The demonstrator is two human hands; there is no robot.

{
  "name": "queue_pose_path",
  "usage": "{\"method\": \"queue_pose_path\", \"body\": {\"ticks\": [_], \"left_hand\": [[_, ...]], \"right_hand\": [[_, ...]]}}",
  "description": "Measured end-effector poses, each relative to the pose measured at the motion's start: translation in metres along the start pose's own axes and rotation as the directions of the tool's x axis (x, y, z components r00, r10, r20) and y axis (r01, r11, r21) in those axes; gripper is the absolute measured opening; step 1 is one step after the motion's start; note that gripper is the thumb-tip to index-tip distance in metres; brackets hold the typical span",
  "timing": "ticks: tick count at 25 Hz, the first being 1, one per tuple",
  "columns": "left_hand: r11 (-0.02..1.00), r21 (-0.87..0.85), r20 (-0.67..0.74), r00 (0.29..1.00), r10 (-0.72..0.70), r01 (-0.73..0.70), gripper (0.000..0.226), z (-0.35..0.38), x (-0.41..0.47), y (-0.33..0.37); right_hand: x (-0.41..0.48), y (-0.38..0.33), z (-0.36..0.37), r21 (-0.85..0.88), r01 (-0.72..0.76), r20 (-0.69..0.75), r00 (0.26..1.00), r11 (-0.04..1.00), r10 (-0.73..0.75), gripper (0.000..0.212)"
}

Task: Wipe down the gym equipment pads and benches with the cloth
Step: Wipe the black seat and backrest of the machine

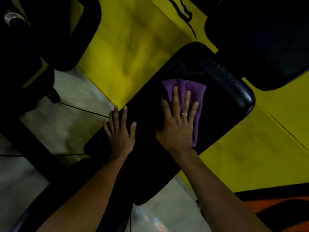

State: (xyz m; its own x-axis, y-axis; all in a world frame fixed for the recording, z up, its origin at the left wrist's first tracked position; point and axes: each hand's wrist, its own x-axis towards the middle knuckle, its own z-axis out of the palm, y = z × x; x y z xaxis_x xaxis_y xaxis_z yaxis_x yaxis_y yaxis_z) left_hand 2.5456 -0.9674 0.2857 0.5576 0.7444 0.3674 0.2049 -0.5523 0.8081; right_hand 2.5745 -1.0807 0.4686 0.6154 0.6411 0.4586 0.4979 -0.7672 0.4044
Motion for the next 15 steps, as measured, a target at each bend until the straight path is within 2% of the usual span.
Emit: {"method": "queue_pose_path", "body": {"ticks": [4,7,10,12,15], "left_hand": [[0.996,0.087,0.022,0.999,0.025,-0.026,0.065,0.002,0.000,-0.005],[0.993,0.116,0.081,0.997,-0.015,0.006,0.090,-0.004,-0.001,-0.003],[0.992,0.094,0.050,0.995,-0.084,0.079,0.068,-0.006,-0.005,-0.003],[0.989,0.092,0.046,0.991,-0.122,0.117,0.062,-0.006,-0.013,-0.012],[0.981,0.115,0.039,0.987,-0.159,0.153,0.064,-0.001,-0.020,-0.026]], "right_hand": [[-0.041,-0.017,0.036,0.010,0.255,0.122,0.959,0.967,-0.255,0.087],[-0.063,0.004,0.034,-0.048,0.427,0.194,0.891,0.903,-0.411,0.093],[-0.013,0.011,0.013,-0.060,0.377,0.085,0.924,0.924,-0.372,0.091],[0.027,-0.004,0.006,-0.056,0.327,0.036,0.945,0.943,-0.325,0.088],[0.031,-0.038,0.021,-0.024,0.394,0.099,0.916,0.919,-0.390,0.087]]}}
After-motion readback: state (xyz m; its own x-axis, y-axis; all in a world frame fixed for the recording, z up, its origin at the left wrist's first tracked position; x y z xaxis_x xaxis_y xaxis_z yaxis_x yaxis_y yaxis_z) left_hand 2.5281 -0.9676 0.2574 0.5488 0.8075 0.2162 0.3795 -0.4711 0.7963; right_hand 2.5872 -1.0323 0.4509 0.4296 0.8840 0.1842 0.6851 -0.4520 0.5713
